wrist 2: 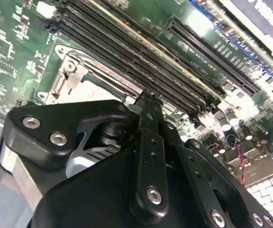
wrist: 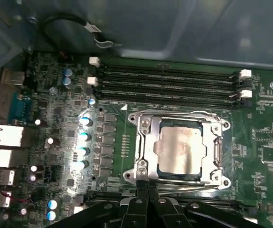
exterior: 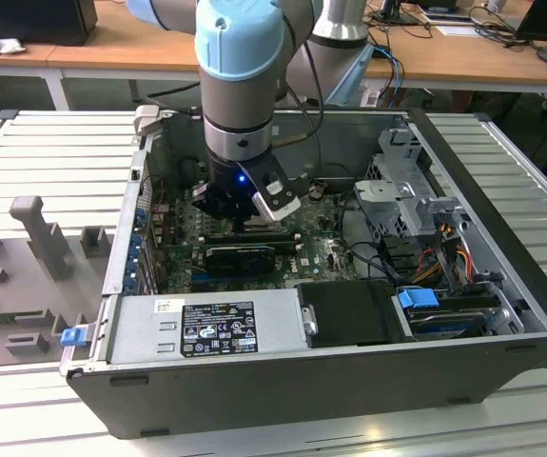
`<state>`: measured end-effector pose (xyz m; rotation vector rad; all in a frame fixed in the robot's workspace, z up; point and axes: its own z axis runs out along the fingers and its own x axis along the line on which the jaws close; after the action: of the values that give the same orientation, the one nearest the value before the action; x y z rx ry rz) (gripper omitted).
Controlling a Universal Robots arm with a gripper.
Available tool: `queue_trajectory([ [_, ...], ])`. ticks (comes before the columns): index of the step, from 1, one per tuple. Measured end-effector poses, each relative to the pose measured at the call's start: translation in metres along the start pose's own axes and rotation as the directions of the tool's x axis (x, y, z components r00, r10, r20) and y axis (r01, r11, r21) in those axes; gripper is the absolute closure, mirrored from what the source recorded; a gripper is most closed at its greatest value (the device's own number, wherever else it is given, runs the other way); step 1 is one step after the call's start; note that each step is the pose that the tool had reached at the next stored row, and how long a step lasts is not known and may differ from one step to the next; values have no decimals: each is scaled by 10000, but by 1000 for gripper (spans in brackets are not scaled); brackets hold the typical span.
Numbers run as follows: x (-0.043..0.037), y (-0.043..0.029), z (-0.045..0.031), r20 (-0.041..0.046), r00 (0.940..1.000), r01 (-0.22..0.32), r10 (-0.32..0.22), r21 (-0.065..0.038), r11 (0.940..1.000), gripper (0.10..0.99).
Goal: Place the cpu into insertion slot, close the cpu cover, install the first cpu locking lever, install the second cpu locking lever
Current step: 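Install the second cpu locking lever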
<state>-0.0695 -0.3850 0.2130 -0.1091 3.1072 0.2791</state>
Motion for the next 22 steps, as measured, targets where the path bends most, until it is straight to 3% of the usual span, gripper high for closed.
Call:
queue_trajectory([
  [3, 44, -77, -9, 4, 10000, 29, -29, -138, 9999, 980],
  [5, 72, -99, -10, 12, 10000, 43, -42, -287, 9996, 980],
  [6, 101, -106, 6, 25, 10000, 55, -54, -487, 9988, 980],
  [10, 107, -123, 91, 33, 10000, 57, -55, -616, 9981, 980],
  [14, 110, -126, 118, 57, 10000, 59, -54, -938, 9956, 980],
  [17, 113, -134, 158, 63, 10000, 67, -61, -1045, 9945, 980],
  [20, 117, -105, 4, 65, 10000, 69, -63, -1048, 9945, 980],
  [22, 116, -97, -39, 65, 10000, 69, -62, -1044, 9945, 980],
])
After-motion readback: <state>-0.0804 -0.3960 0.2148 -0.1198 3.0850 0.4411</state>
